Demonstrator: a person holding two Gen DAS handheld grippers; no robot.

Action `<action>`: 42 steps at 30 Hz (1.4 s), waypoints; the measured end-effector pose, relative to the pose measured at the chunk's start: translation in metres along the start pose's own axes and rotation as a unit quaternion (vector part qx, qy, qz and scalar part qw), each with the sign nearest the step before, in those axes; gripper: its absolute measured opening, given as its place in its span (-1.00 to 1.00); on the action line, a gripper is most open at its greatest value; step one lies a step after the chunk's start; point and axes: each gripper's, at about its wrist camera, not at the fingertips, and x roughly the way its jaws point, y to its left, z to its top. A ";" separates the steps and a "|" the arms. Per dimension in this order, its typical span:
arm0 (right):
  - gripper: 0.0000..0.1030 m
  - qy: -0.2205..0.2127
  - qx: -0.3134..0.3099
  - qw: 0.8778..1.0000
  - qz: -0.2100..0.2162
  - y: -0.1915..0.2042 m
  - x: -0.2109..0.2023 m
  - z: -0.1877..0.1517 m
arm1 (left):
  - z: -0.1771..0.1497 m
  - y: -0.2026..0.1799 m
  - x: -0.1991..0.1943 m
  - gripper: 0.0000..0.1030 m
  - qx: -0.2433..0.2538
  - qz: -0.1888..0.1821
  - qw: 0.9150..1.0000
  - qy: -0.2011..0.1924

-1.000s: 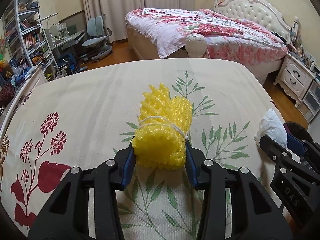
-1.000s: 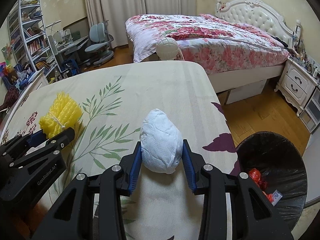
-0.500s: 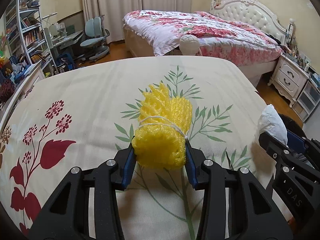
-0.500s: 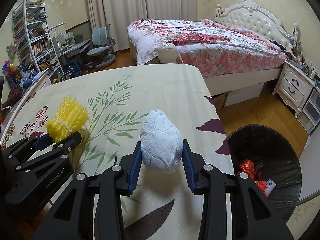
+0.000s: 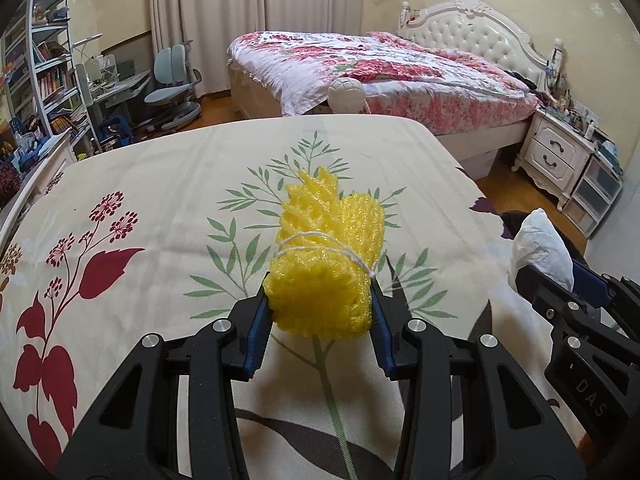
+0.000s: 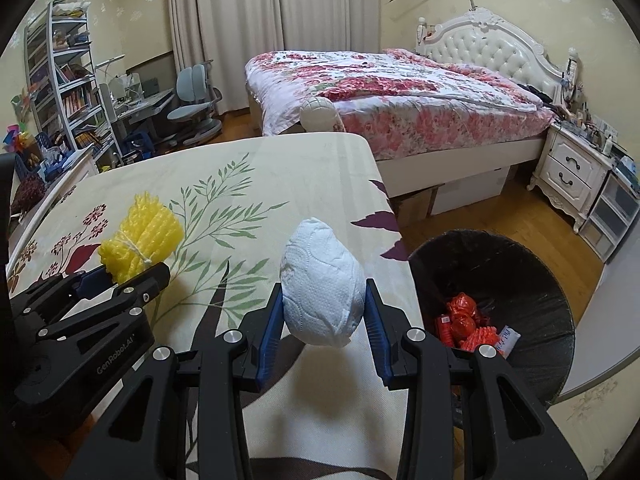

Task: Collect trash
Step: 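Carry the yellow net and white bag over the bin with both grippers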

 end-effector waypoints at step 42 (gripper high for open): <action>-0.24 -0.044 0.100 0.980 -0.168 -0.131 -0.010 -0.012 | 0.024 -0.153 0.027 -0.19 0.107 -0.108 0.987 -0.048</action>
